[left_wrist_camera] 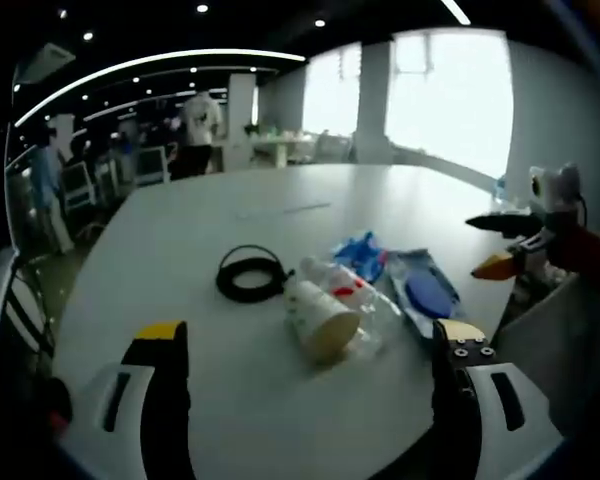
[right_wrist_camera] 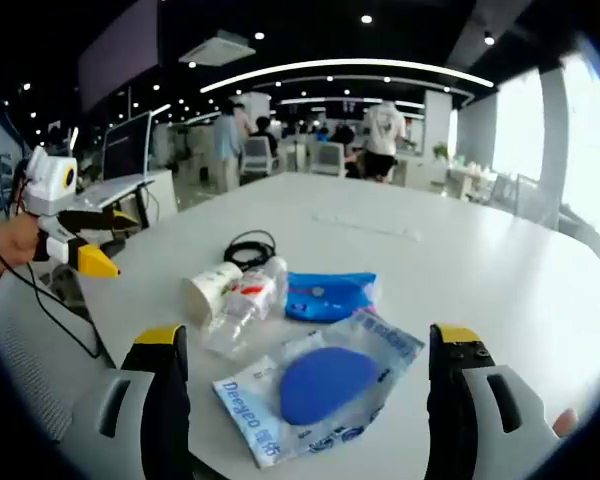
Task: Arrange the tabletop items into an orderly group along one side of the table until the central work area is clear of visible clutter.
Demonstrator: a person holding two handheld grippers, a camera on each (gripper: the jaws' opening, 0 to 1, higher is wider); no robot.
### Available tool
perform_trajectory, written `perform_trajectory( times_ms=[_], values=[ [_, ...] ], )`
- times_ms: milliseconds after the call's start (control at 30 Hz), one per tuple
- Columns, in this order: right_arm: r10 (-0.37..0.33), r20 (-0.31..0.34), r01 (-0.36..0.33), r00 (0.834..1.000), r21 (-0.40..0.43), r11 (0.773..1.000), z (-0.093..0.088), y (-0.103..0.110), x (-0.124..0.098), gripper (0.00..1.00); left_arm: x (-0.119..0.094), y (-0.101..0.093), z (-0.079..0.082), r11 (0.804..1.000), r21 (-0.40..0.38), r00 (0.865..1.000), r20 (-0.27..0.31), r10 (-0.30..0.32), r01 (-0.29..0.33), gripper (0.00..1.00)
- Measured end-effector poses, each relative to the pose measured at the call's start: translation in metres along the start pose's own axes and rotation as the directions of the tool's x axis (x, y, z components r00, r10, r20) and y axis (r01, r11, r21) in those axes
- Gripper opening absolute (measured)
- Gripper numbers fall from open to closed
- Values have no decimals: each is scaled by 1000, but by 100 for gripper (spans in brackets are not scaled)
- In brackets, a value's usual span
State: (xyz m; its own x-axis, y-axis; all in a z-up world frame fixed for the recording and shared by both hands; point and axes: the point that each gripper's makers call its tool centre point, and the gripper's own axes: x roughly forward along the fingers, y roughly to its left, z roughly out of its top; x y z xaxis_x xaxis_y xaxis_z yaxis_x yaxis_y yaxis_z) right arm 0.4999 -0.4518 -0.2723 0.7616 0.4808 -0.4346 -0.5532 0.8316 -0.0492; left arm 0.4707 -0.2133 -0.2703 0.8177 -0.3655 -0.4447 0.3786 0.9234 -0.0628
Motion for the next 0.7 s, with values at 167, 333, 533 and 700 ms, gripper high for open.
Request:
perform_trajectory(
  times_ms=[167, 333, 533, 700],
  values=[
    [-1, -1, 1, 1000, 1, 1000, 0, 0, 0, 100, 0, 0, -1, 1000, 2, 1000, -3, -1, 1, 99],
    [-1, -2, 1, 1000, 1, 1000, 0, 0, 1, 100, 0, 0, -1, 1000, 3, 1000, -5, -1, 1, 99],
    [2, -4, -2, 1000, 5, 1000, -1, 0, 1, 100, 0, -1, -1, 1000, 5, 1000, -6, -2, 2, 99],
    [0, -4, 0, 1000, 7, 1000, -1, 0, 1, 100, 1, -2, -1, 1000, 7, 1000, -8, -4, 4, 99]
  ],
)
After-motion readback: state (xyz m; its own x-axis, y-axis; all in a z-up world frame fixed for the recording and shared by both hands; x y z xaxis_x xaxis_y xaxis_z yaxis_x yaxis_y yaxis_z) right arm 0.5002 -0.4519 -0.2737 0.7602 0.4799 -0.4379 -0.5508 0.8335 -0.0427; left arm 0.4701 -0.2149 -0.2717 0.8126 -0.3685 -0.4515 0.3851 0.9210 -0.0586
